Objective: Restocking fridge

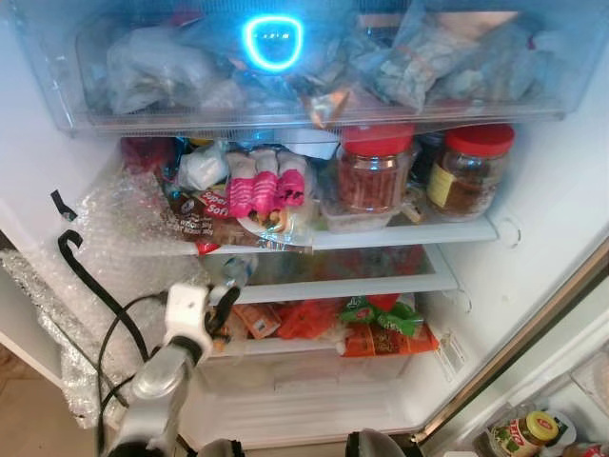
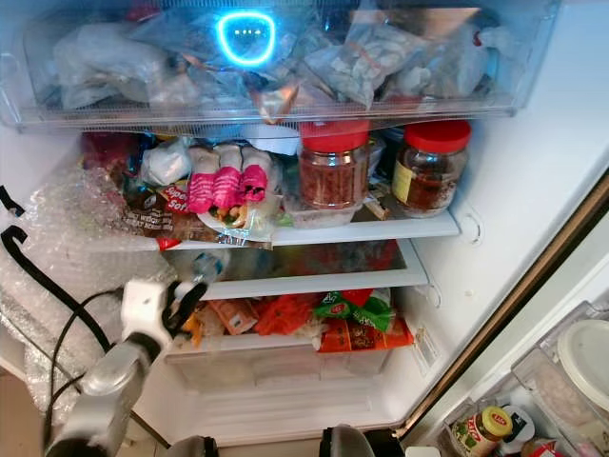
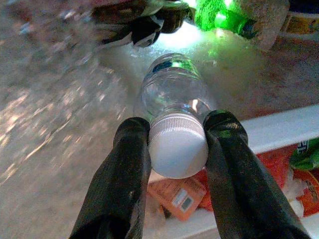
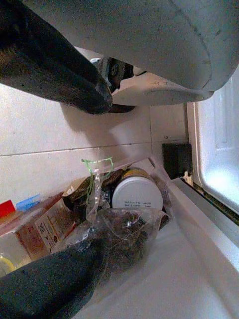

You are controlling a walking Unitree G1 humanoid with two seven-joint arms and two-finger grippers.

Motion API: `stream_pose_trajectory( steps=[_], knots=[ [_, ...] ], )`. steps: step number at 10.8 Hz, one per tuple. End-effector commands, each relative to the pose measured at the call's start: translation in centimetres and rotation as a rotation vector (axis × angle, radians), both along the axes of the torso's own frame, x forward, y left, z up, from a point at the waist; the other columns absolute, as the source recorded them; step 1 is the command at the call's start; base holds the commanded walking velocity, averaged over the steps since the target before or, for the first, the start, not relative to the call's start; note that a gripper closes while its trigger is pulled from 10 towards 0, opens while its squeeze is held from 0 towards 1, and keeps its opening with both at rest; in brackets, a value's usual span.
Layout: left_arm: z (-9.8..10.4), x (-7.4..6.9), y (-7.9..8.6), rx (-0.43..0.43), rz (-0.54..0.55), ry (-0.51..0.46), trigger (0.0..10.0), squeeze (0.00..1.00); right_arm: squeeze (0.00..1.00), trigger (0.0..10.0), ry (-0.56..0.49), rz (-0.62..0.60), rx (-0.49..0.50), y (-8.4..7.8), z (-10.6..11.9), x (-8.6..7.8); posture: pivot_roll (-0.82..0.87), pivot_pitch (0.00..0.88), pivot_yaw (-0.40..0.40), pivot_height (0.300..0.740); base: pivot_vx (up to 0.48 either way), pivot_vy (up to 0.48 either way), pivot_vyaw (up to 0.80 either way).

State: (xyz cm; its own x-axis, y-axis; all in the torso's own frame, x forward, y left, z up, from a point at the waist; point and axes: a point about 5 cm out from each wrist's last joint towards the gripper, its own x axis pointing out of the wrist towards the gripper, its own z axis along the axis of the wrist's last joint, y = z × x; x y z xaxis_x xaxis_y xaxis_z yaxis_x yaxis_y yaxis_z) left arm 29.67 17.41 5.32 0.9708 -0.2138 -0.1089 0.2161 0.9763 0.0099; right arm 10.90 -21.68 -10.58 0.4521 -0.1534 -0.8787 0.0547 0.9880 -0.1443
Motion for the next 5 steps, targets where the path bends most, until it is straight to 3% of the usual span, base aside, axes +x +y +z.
stream_pose_trajectory(
  steps=[1, 5],
  knots=[
    [-1.6, -0.3, 0.1, 0.015, 0.012, 0.085, 10.0, 0.00, 0.00, 10.0, -0.006, 0.011, -0.003, 0.1, 0.0, 0.2, -0.11, 0.000, -0.038, 0.642, 0.000, 0.000, 0.00],
    [-1.8, 1.8, -1.2, 0.045, 0.027, 0.135, 10.0, 0.00, 0.00, 10.0, -0.005, 0.004, -0.008, 0.1, 0.0, 0.1, -0.12, 0.000, -0.034, 0.642, 0.000, 0.000, 0.00]
  ],
)
